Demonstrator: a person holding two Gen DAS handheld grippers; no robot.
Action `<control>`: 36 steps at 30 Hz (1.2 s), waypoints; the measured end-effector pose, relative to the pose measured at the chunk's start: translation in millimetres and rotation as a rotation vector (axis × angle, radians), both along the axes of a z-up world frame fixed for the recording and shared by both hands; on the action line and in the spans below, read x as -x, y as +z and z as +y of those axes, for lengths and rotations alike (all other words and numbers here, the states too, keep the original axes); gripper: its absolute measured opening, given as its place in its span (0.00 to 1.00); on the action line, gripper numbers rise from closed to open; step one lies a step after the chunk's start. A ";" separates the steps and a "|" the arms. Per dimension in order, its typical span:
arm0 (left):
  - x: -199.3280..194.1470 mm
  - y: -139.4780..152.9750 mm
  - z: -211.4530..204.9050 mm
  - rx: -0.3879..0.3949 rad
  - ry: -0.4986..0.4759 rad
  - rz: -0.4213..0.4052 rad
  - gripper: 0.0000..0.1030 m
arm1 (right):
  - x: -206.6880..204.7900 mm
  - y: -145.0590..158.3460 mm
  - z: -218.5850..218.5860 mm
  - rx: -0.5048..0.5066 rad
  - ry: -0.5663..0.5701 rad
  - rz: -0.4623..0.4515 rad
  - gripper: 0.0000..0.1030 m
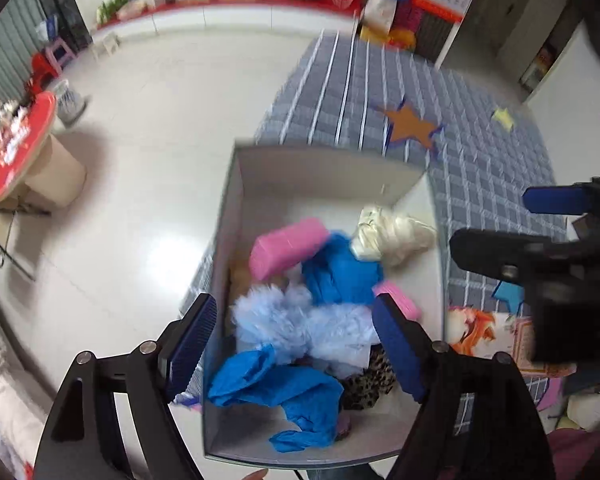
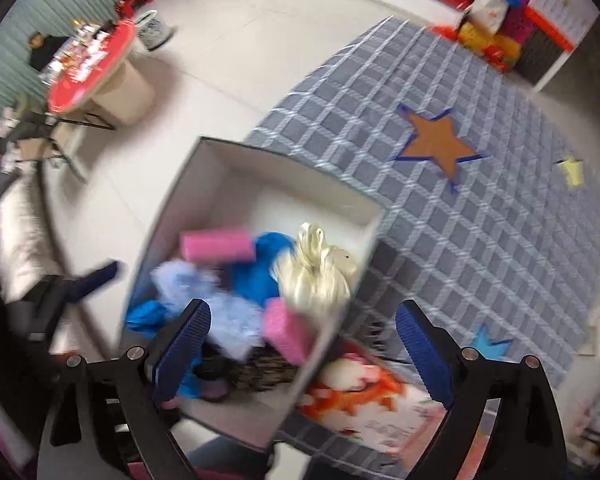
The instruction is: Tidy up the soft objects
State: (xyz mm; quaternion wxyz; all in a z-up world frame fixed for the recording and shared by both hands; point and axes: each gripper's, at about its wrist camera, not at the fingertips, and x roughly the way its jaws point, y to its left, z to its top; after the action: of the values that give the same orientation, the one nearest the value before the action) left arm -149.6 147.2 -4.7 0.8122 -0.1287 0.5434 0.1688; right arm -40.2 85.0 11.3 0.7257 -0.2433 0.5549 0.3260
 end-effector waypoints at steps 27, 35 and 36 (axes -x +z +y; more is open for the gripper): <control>51.2 77.3 -54.7 0.036 -0.123 0.018 0.83 | 41.6 39.0 -57.0 -0.073 -0.087 0.134 1.00; 56.1 74.0 -53.4 0.028 -0.121 0.047 0.83 | 47.4 34.3 -60.8 -0.059 -0.099 0.150 1.00; 57.1 74.8 -53.5 0.024 -0.125 0.046 0.83 | 48.4 33.9 -61.0 -0.059 -0.101 0.152 1.00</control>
State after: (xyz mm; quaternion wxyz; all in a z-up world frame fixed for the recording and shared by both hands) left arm -206.7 93.6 70.1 0.8068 -0.1005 0.5709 0.1141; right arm -88.6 24.0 45.2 0.7040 -0.1682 0.6100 0.3225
